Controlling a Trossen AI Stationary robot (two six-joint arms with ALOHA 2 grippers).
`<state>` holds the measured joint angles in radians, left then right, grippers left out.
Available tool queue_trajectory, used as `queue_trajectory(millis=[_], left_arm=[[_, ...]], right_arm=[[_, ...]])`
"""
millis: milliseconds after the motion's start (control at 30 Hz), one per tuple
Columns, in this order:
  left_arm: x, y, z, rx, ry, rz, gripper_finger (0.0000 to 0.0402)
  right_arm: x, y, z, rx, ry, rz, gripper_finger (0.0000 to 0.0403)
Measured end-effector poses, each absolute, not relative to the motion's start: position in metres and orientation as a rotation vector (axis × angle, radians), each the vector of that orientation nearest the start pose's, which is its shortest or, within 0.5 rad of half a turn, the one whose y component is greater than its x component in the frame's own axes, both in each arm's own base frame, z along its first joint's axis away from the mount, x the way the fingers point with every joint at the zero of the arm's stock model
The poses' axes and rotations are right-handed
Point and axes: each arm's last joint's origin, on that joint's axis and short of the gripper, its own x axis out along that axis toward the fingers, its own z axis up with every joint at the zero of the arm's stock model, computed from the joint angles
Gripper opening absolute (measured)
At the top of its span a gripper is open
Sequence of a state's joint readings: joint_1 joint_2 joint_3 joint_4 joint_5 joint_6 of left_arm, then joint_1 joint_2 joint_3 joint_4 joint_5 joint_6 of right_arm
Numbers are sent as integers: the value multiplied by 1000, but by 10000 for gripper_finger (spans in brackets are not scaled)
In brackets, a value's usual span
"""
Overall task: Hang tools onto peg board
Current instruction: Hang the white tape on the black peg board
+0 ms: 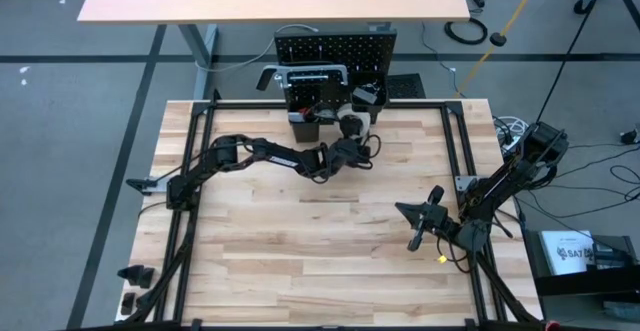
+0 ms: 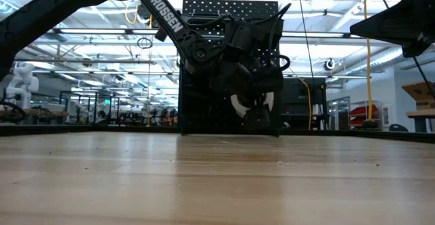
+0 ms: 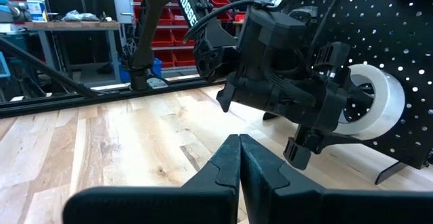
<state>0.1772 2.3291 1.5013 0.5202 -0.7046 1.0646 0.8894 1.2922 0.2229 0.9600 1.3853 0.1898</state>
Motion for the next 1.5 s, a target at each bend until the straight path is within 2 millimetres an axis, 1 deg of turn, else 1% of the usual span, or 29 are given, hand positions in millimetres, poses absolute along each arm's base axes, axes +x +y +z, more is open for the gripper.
queue_trajectory(millis=[167,333,567,667,833,933,1067,1200,1333,1500], left_arm=[[488,105,133,1121,720,635,279],[489,105,137,1115,671,647,279],[489,105,136,1116,681,641,279],[488,105,134,1122,702,627,279],[486,101,124,1140,795,561,279],[486,101,124,1140,796,558,279],[486,101,123,1098,784,568,279],[486,101,122,1106,838,539,279],[488,101,125,1106,837,537,279],[495,102,138,1097,797,564,279]], right_arm=[[143,129,163,85,-1,-503,0],[144,129,163,87,0,-501,0],[145,128,163,87,3,-486,0],[145,128,163,87,3,-487,0],[145,128,163,88,3,-487,0],[145,128,163,87,3,-487,0],[145,128,163,87,3,-487,0],[145,128,163,87,3,-487,0],[145,128,163,88,3,-487,0],[145,128,163,88,3,-487,0]])
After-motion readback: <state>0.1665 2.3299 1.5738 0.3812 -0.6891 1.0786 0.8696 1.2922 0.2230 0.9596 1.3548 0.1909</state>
